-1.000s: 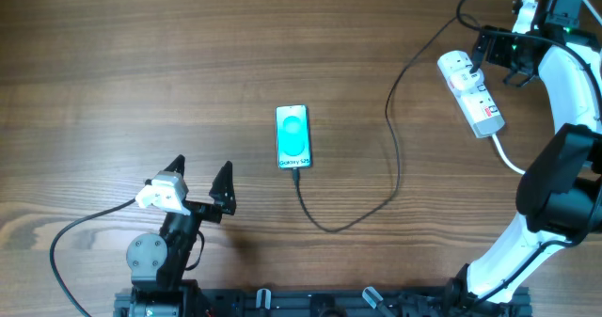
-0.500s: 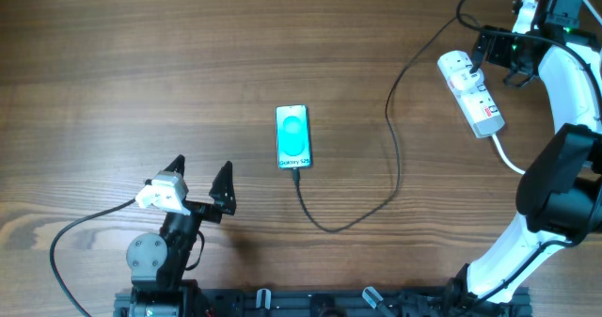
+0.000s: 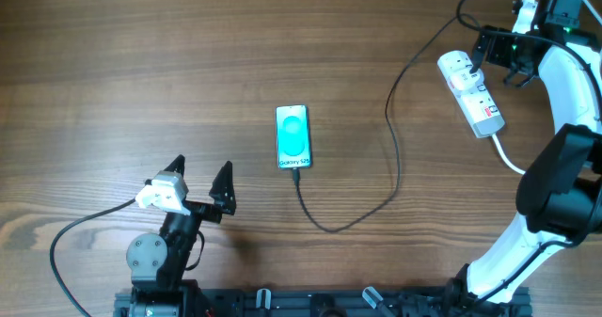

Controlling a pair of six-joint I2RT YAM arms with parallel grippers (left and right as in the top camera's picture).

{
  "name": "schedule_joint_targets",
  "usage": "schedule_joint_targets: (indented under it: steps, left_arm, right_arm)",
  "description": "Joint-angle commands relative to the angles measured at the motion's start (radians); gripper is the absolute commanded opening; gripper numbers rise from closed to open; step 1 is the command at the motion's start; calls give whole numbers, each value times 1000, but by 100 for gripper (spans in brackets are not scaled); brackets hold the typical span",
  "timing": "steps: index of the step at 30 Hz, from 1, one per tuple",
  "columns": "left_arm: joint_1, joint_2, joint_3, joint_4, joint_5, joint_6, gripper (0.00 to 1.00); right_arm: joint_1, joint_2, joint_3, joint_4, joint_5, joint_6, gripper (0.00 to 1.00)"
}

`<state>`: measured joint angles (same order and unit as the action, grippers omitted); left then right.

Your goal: Plug charger to phone and switch on socket

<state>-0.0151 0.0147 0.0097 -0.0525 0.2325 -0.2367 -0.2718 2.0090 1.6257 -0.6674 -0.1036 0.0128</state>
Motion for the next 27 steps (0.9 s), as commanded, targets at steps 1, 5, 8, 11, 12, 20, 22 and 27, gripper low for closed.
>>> schedule_joint_targets:
  steps: [1, 5, 8, 11, 12, 20, 22, 27]
  left_arm:
    - [-5, -12, -4, -5, -14, 21, 100]
    - [-5, -12, -4, -5, -14, 21, 100]
    - [-5, -12, -4, -5, -14, 21, 100]
    - [-5, -12, -4, -5, -14, 21, 100]
    - [-5, -12, -4, -5, -14, 21, 100]
    - [-5, -12, -4, -5, -14, 21, 100]
    - [-5, -12, -4, -5, -14, 21, 100]
    - [-5, -12, -4, -5, -14, 21, 100]
  right_arm:
    - [0, -98, -5, 5, 11, -10, 100]
    - [0, -185, -5, 5, 11, -10, 100]
    - [0, -230, -5, 5, 10, -10, 100]
    - [0, -264, -5, 5, 11, -10, 100]
    - [0, -272, -5, 5, 10, -10, 100]
    - [0, -361, -5, 4, 10, -10, 100]
    - [0, -385, -11, 5, 10, -10, 100]
    - [0, -486, -169, 6, 10, -10, 100]
